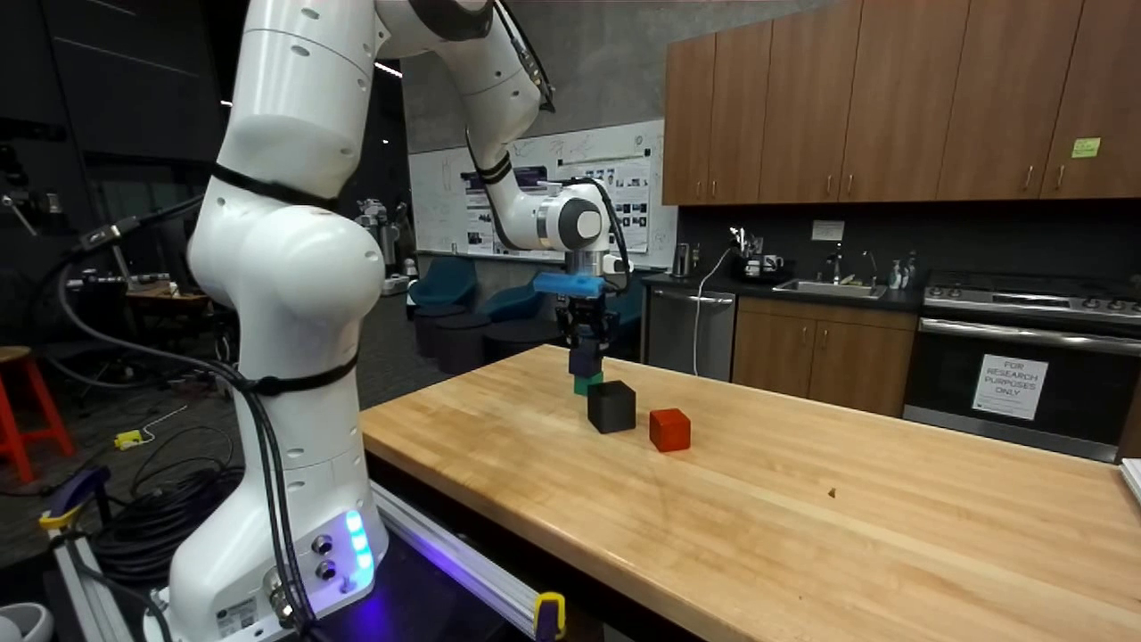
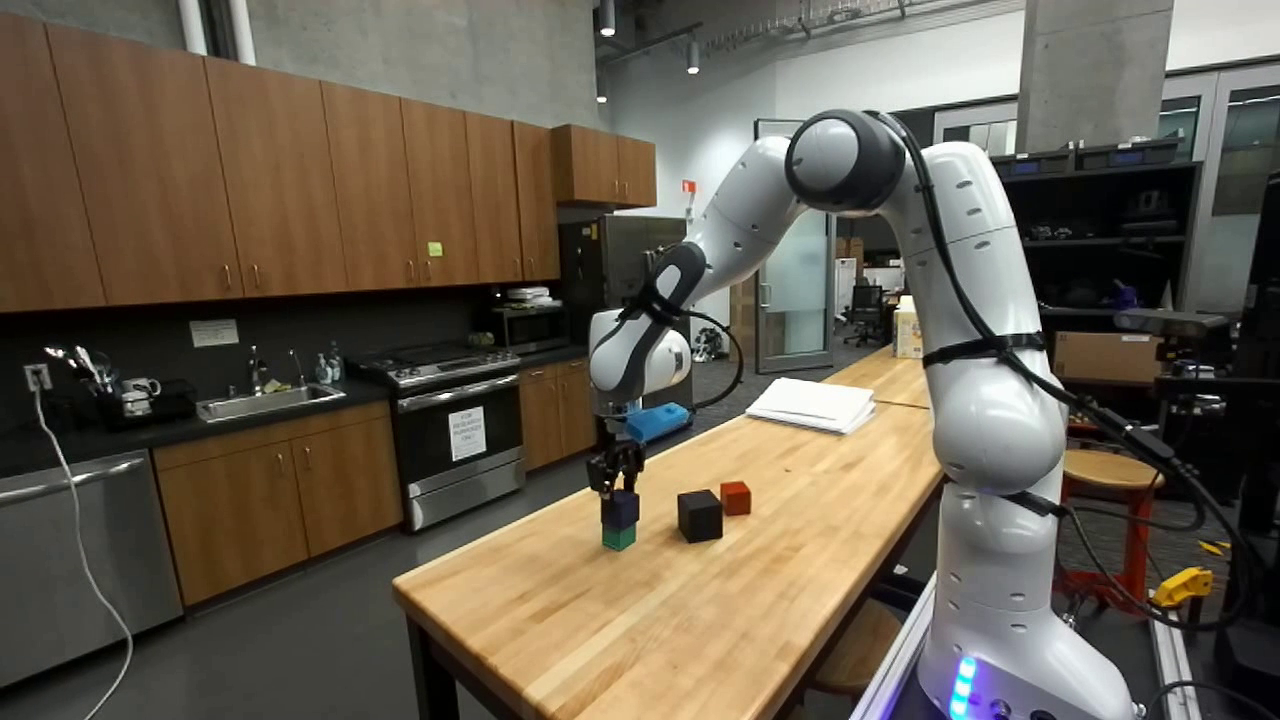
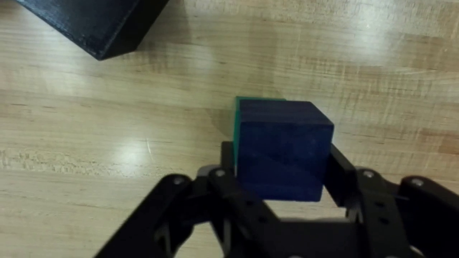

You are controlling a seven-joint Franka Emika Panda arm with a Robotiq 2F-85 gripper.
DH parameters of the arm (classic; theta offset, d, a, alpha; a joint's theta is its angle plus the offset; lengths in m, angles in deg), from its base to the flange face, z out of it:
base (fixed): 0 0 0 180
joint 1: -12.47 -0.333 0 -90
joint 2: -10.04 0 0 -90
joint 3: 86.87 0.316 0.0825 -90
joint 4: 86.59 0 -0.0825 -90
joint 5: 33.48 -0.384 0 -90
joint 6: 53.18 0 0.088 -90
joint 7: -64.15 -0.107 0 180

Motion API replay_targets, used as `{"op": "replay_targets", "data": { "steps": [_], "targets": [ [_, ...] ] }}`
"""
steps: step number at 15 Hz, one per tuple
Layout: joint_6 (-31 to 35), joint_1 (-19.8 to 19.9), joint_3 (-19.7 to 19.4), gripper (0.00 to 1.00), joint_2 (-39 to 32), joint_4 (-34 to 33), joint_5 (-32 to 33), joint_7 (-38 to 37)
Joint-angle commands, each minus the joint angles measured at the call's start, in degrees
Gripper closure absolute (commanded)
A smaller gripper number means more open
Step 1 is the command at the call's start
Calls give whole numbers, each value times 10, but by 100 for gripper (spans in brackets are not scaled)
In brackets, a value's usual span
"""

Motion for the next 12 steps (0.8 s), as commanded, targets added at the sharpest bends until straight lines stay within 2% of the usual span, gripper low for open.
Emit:
{"op": "replay_targets", "data": {
  "steps": [1, 12],
  "targets": [
    [-22, 7, 4, 69, 4, -13, -23, 25],
    [-21, 18, -30, 69, 63, 11, -9, -9]
  ]
}}
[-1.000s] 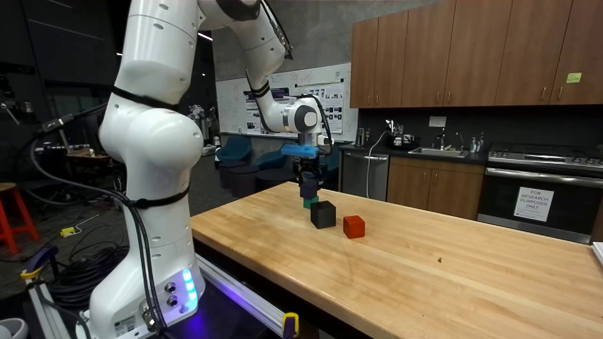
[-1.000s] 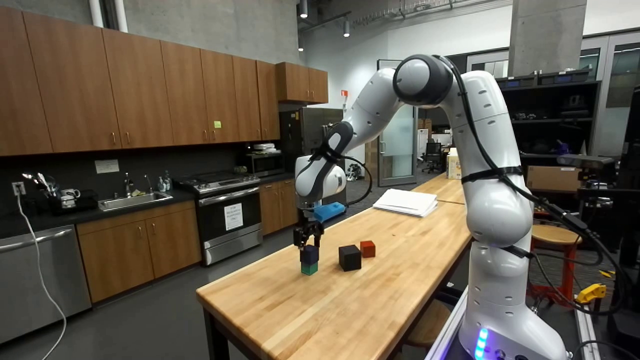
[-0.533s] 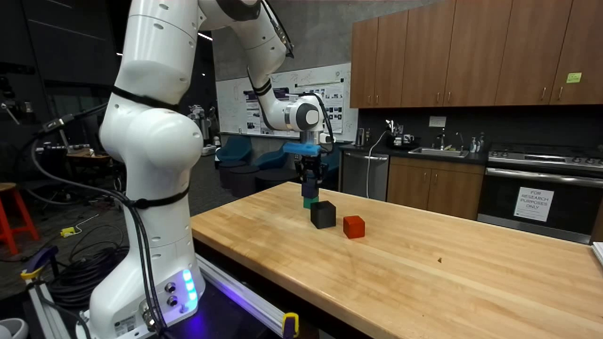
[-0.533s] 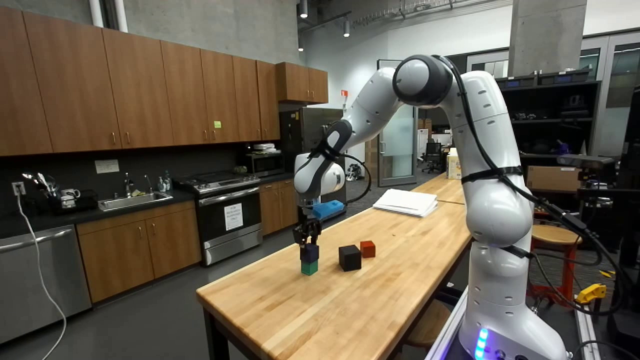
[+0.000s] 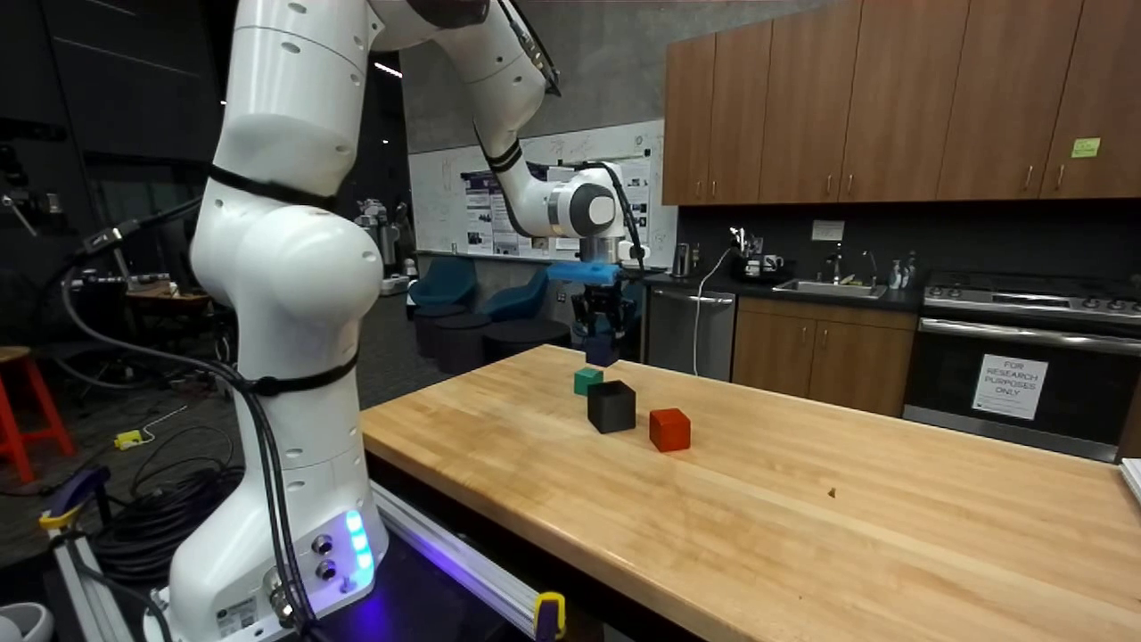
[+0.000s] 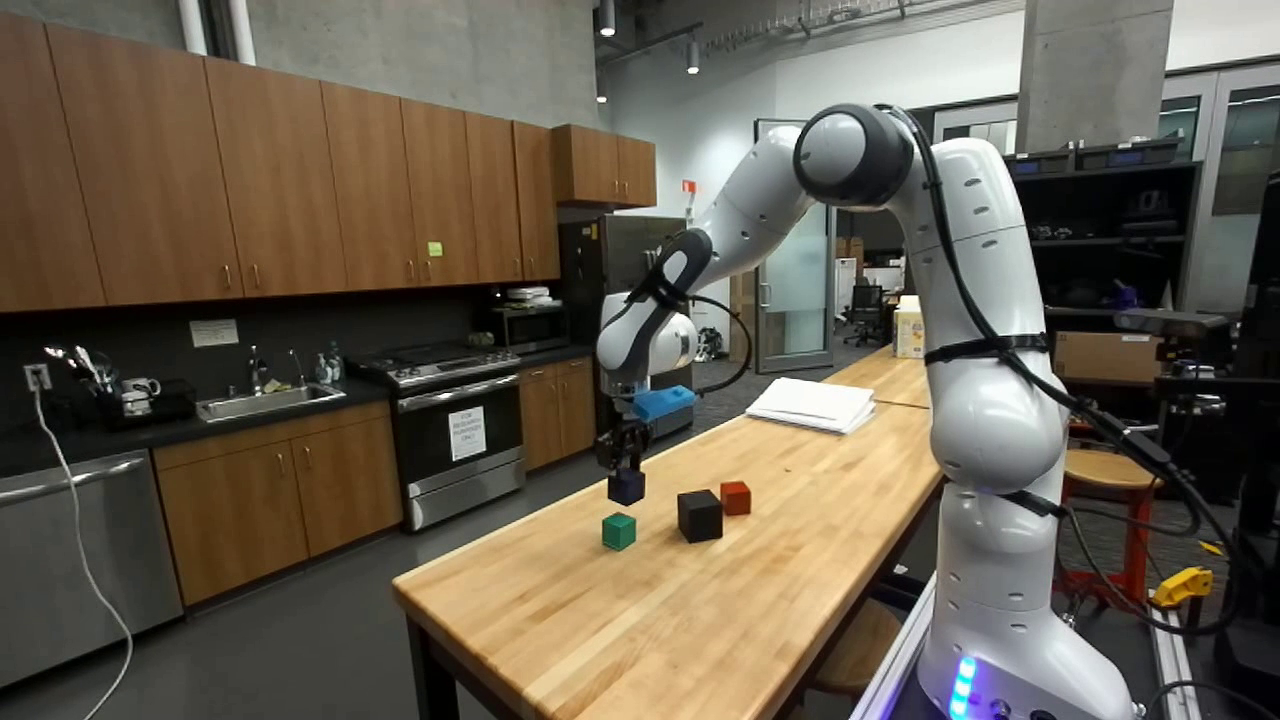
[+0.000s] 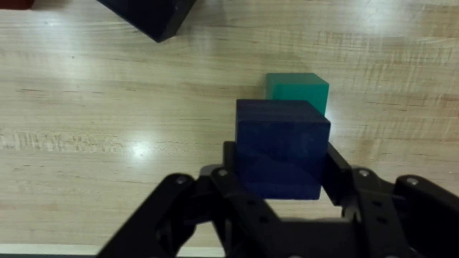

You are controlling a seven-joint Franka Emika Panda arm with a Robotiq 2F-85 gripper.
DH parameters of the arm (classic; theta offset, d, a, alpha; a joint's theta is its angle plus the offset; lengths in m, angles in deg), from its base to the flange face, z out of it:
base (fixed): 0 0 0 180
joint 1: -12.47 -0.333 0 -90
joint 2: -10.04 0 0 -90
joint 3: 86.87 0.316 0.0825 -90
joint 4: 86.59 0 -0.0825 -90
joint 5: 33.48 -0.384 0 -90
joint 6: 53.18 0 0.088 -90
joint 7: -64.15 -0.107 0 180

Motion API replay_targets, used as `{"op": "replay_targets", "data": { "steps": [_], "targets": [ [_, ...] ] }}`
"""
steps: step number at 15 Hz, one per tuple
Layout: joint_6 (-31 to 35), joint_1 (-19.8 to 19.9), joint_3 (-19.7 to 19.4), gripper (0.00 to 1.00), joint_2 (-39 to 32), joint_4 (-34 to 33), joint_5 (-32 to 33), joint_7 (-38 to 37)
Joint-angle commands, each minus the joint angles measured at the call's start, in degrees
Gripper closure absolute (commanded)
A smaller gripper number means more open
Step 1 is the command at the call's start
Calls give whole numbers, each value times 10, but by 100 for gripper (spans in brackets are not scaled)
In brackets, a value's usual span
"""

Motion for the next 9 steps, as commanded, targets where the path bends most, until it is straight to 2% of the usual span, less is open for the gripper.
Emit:
{"op": "replay_targets", "data": {
  "steps": [1, 9],
  "targets": [
    [-9, 4, -15, 69, 47, 23, 4, -25],
    [-38, 2, -39, 69, 124, 71, 41, -169]
  ]
}}
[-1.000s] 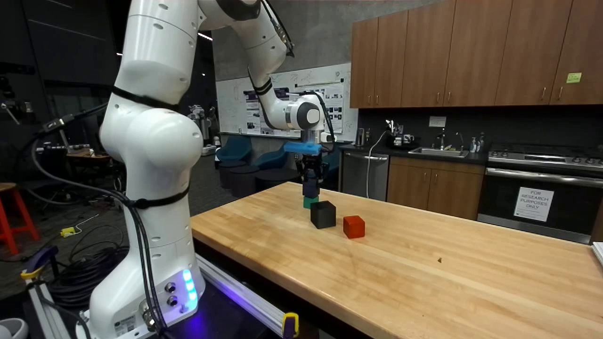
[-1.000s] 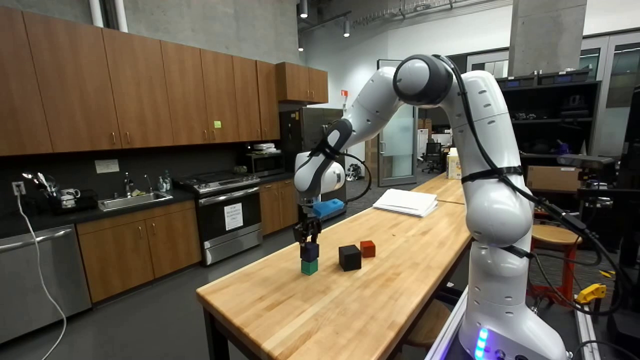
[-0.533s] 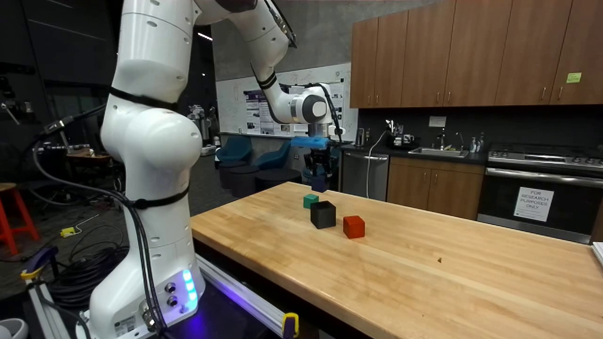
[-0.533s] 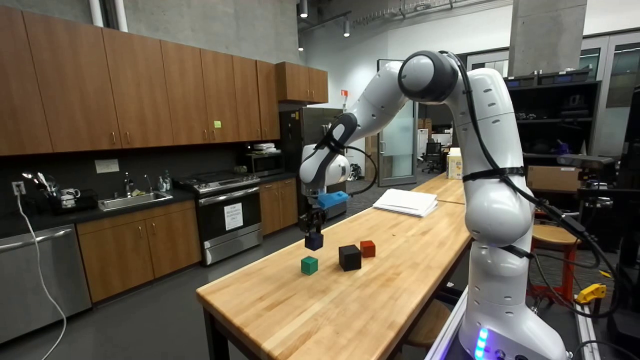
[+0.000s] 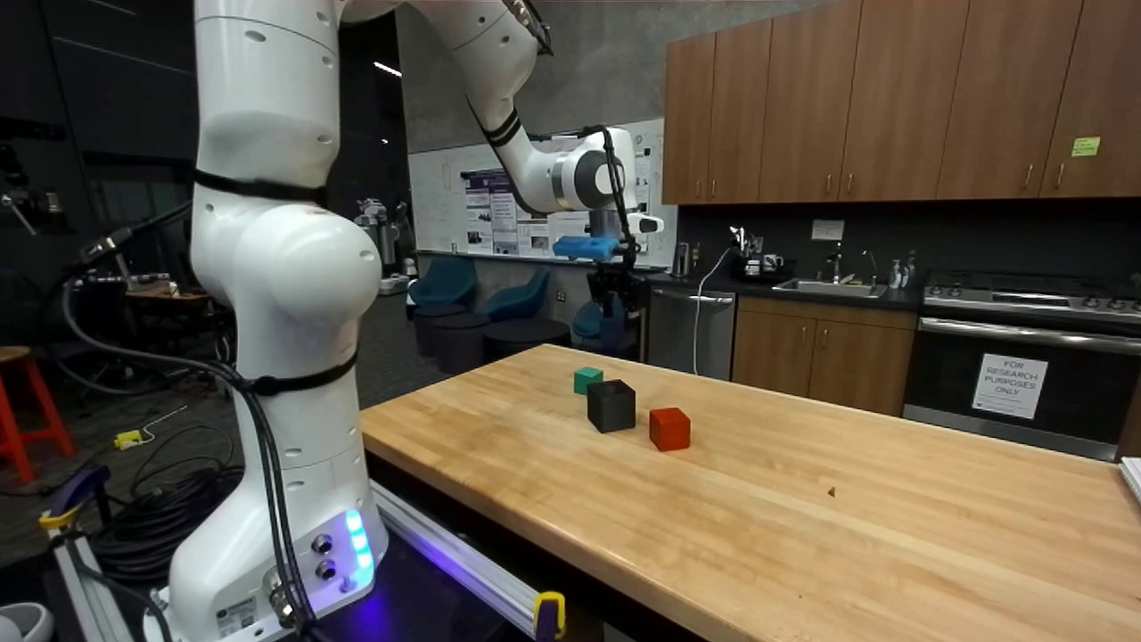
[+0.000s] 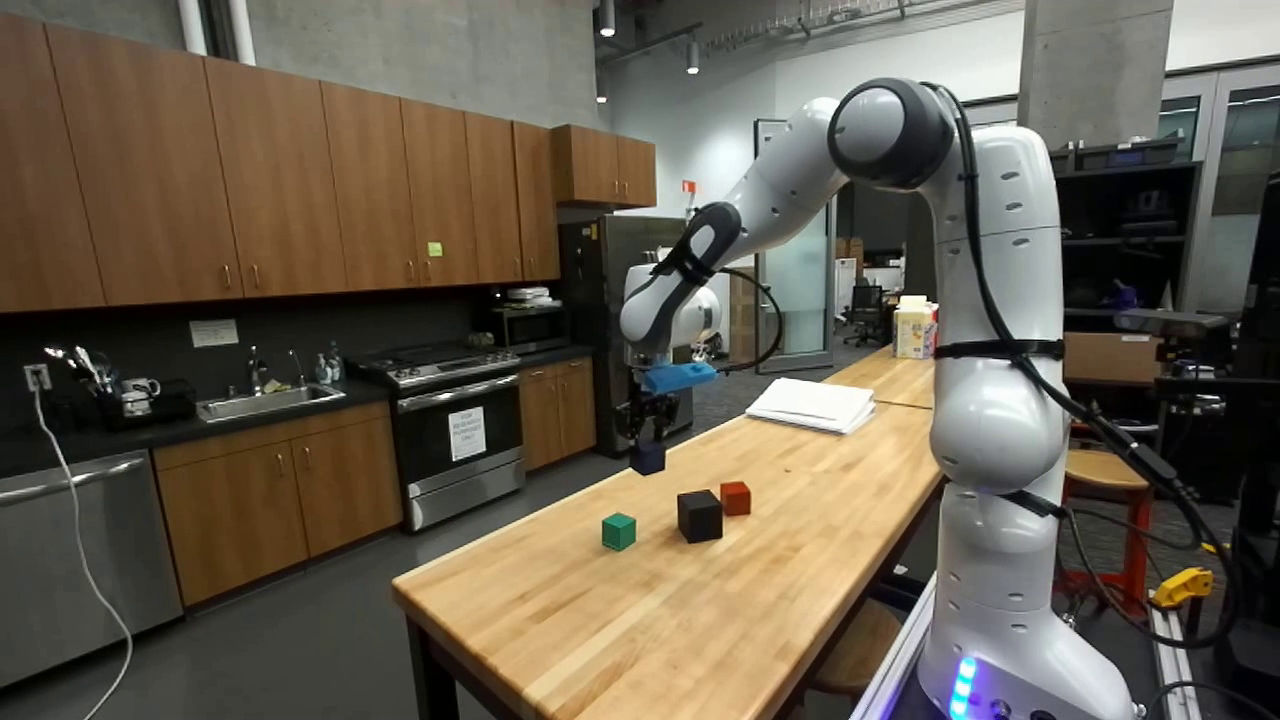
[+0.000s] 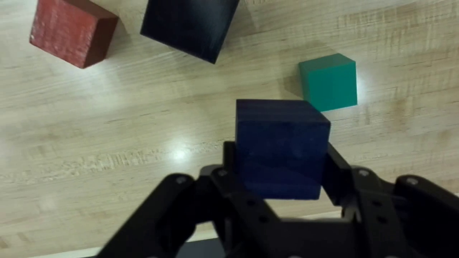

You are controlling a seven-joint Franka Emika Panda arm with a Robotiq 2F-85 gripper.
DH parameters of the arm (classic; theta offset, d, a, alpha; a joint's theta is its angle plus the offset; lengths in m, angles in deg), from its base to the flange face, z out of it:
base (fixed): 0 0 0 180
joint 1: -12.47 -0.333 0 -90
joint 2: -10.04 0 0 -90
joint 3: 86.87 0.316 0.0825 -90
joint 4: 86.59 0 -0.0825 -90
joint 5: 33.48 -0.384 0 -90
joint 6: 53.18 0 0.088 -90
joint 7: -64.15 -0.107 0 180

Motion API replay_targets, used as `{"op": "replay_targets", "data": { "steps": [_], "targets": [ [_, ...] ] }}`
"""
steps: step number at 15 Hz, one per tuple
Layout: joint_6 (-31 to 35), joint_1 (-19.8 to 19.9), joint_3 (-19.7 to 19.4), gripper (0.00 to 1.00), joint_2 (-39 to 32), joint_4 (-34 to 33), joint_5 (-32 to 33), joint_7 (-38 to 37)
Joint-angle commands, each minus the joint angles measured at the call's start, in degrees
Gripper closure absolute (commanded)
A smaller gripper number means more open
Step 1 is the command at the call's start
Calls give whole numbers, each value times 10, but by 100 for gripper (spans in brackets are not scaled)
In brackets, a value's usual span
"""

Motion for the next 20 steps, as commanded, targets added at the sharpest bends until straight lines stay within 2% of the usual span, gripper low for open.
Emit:
{"op": "replay_targets", "data": {
  "steps": [1, 6, 11, 20],
  "targets": [
    [-25, -2, -4, 69, 54, 42, 25, -70],
    [-41, 5, -1, 69, 94, 85, 44, -144],
    [-36, 18, 0, 69, 114, 124, 42, -181],
    [-29, 37, -3, 69, 106, 149, 24, -177]
  ]
}}
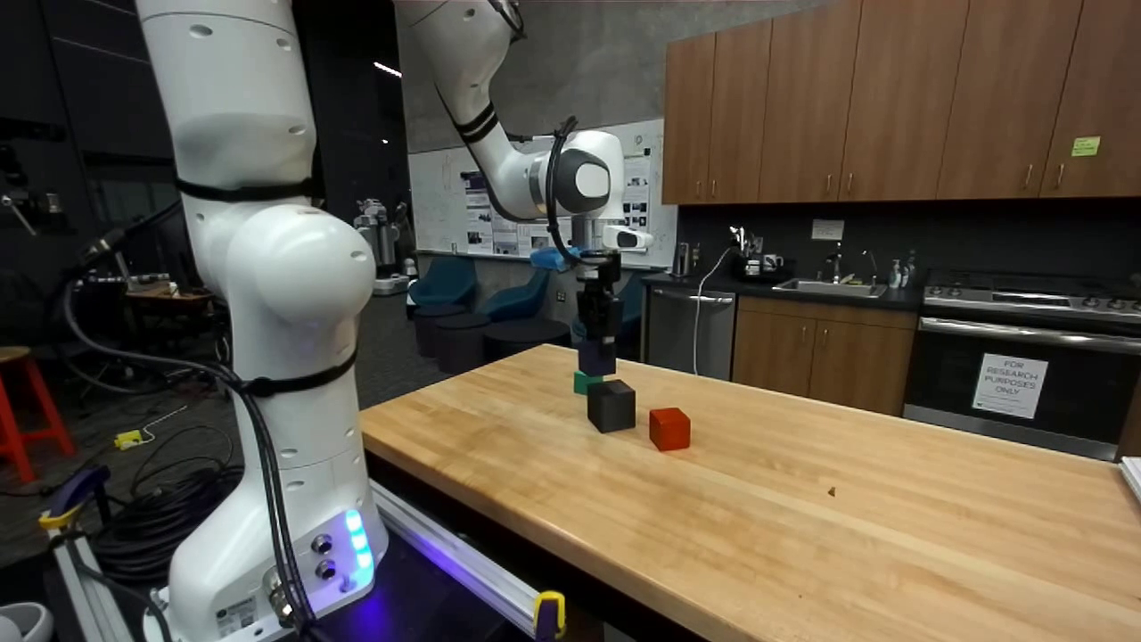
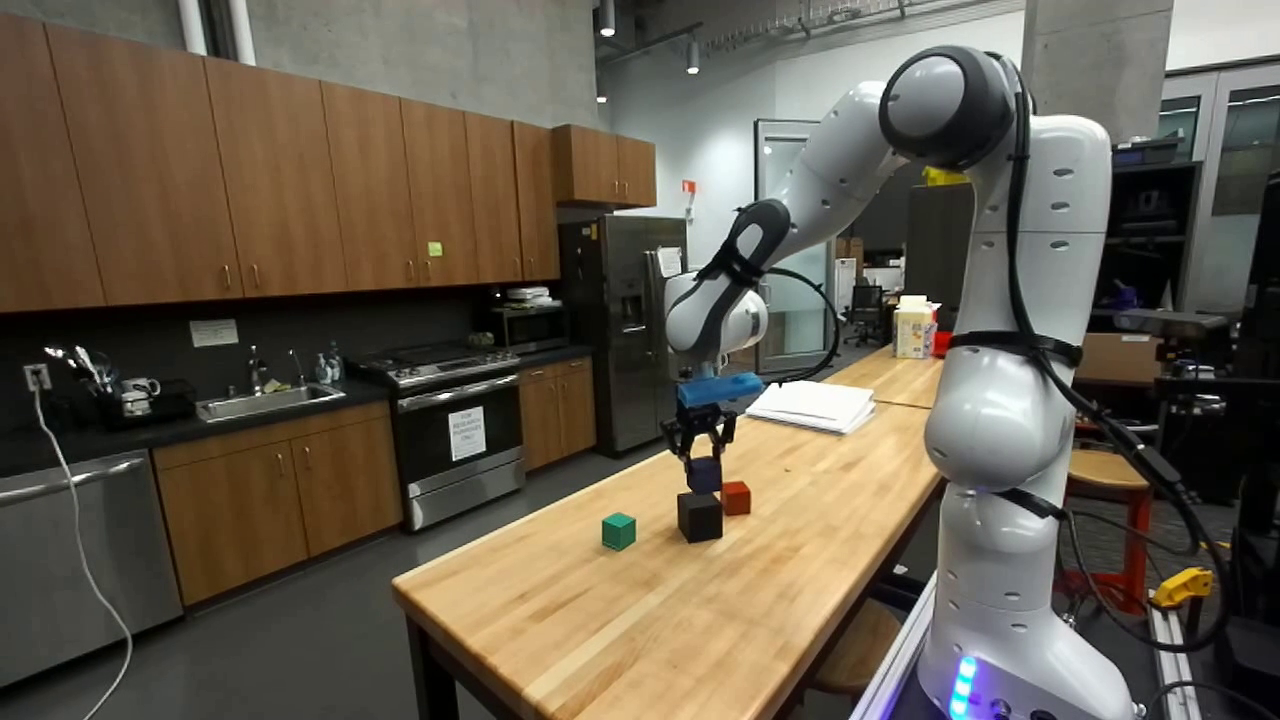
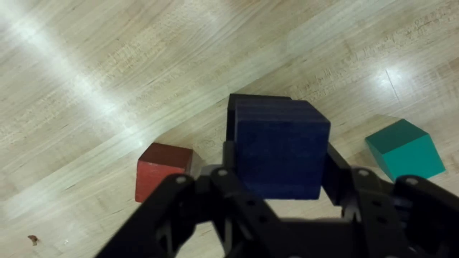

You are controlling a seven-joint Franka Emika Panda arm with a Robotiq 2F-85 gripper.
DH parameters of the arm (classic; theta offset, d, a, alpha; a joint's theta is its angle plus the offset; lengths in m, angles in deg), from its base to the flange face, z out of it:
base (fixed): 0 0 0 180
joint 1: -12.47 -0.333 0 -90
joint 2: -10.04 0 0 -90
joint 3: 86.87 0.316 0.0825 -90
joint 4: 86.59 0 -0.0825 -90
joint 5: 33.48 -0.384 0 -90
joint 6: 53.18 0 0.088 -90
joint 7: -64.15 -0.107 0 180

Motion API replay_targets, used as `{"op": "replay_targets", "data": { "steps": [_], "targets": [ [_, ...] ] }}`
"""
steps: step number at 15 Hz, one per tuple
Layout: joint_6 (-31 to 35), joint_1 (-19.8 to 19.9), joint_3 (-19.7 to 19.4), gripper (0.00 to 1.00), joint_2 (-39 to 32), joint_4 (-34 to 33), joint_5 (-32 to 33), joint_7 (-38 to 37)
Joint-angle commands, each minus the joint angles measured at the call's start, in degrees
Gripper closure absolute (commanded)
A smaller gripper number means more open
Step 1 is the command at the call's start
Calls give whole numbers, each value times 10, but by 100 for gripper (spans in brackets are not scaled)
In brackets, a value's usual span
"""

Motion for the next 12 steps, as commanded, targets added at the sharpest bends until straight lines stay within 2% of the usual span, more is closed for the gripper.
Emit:
{"op": "replay_targets", "data": {
  "steps": [1, 12],
  "targets": [
    [3, 2, 0, 69, 6, 8, -11, 1],
    [29, 9, -7, 69, -24, -5, -21, 6]
  ]
}}
